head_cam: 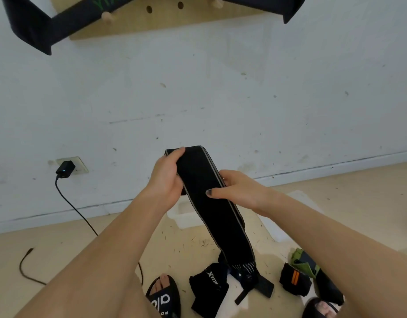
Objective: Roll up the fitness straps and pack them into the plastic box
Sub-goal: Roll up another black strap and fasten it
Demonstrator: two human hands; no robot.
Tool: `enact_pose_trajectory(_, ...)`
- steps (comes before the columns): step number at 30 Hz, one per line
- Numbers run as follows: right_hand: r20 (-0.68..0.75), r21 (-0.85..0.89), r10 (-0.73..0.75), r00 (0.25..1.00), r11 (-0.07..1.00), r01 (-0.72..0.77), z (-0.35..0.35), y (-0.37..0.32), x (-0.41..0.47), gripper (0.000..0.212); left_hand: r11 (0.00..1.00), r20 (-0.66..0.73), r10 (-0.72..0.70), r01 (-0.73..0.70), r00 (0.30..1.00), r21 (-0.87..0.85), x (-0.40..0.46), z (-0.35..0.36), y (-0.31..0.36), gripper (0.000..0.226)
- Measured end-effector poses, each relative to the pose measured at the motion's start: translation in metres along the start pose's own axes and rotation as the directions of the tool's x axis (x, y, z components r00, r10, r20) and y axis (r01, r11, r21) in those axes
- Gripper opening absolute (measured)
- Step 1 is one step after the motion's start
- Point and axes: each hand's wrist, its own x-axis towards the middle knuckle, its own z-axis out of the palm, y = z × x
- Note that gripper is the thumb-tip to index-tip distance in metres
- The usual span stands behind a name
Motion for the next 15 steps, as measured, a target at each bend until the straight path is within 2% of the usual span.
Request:
enact_pose_trajectory(2,-0.056,0.021,-0.016,0.998,1.0,0.017,0.004,0.004,0.001,0.021,1.0,0.047,0.0,0.001,0.999,-0.026,-0.003,-0.001,0.0,0.032)
enact_pose_trajectory(4,-0.091,0.153,-0.038,0.995,0.987,0.051,0.005,-0.001,0.003,0.023,0.998,0.109,-0.047,0.044,0.993,0.036,-0.006,0.002,-0.006,0.035)
enact_pose_trajectory(6,-0.041,0.265,-0.052,0.998,0.962,0.061,0.006,-0.007,0.002,0.026,0.988,0.15,-0.127,0.112,0.981,0.107,-0.01,0.006,-0.012,0.036)
enact_pose_trajectory(9,0.068,0.191,-0.035,0.997,0.981,0.021,0.013,-0.003,0.001,0.03,0.975,0.104,-0.191,0.177,0.976,0.135,-0.01,0.01,-0.016,0.033)
enact_pose_trajectory(12,0.02,0.165,0.04,0.999,0.985,-0.043,0.02,0.005,0.003,0.048,0.972,0.083,-0.199,0.186,0.977,0.143,-0.01,0.014,-0.017,0.032)
enact_pose_trajectory(15,-0.017,0.186,-0.009,1.0,0.983,0.012,0.018,0.005,0.005,0.028,0.975,0.061,-0.179,0.169,0.982,0.144,-0.01,0.017,-0.017,0.027)
